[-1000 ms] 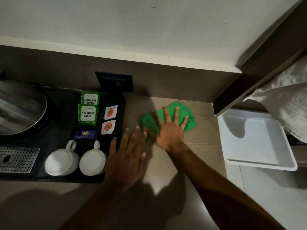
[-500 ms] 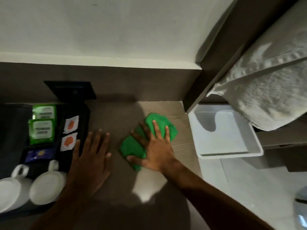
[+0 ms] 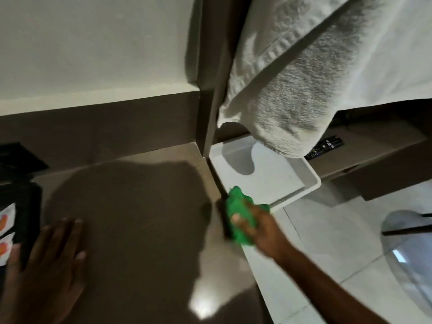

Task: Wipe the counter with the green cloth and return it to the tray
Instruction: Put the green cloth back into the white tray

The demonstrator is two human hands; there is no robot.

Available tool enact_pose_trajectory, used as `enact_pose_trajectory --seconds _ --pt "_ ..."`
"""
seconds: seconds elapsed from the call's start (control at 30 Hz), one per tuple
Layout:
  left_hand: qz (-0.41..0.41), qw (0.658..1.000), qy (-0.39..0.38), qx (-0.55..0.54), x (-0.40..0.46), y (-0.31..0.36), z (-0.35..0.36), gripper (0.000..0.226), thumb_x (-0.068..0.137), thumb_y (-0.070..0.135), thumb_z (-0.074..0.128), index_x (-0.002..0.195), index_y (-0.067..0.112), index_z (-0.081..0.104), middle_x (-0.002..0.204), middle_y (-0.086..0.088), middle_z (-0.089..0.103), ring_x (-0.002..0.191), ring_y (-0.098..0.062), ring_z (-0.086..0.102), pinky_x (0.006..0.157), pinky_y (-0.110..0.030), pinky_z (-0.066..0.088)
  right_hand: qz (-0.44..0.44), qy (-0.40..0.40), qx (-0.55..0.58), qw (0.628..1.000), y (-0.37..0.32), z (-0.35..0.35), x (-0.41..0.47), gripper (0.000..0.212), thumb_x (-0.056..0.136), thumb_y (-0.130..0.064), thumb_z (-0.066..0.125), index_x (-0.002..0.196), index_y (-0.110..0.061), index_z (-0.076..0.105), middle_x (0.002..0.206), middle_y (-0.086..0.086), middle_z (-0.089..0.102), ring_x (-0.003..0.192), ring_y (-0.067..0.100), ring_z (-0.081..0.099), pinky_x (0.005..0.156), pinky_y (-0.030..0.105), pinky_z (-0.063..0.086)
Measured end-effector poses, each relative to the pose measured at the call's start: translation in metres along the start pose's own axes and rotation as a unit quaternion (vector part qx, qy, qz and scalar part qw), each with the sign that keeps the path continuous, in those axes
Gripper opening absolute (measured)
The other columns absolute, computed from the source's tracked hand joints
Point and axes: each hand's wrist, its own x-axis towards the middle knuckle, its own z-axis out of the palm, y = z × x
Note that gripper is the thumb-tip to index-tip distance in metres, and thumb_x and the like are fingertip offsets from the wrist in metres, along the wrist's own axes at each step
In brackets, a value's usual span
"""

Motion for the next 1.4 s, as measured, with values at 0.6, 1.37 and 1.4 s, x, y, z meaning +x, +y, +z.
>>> enact_pose_trajectory --seconds 0.6,1.37,1.4 --pt "-0.056 0.997 -0.029 0.032 0.032 0.112 -0.078 0.072 0.097 0.06 0.029 0.161 0.028 0.031 0.165 -0.012 0.039 0.149 -0.044 0.036 0.116 -0.071 0.023 0.212 -0.134 0.356 0.9 -0.001 -0.116 0.145 0.044 0.046 -0.032 0.099 0.081 -0.011 0.083 0.093 0.007 0.08 0.085 0.019 0.077 0.07 0.027 0.062" --pt "0.049 0.998 0.009 -0.026 0.098 0.237 -0.052 0.076 0.104 0.062 0.01 0.162 0.018 0.028 0.168 -0.017 0.031 0.155 -0.039 0.025 0.121 -0.069 0.015 0.197 -0.134 -0.125 0.963 0.025 -0.06 0.191 0.078 0.081 -0.023 0.083 0.146 -0.009 0.043 0.144 0.016 0.051 0.13 0.038 0.048 0.112 0.044 0.039" --pt "0.047 0.999 0.007 -0.022 0.1 0.239 -0.052 0.076 0.103 0.063 0.009 0.162 0.018 0.027 0.168 -0.016 0.03 0.156 -0.038 0.023 0.121 -0.068 0.014 0.191 -0.126 -0.118 0.966 0.026 -0.061 0.191 0.081 0.08 -0.024 0.084 0.147 -0.01 0.042 0.144 0.016 0.05 0.132 0.037 0.047 0.112 0.043 0.039"
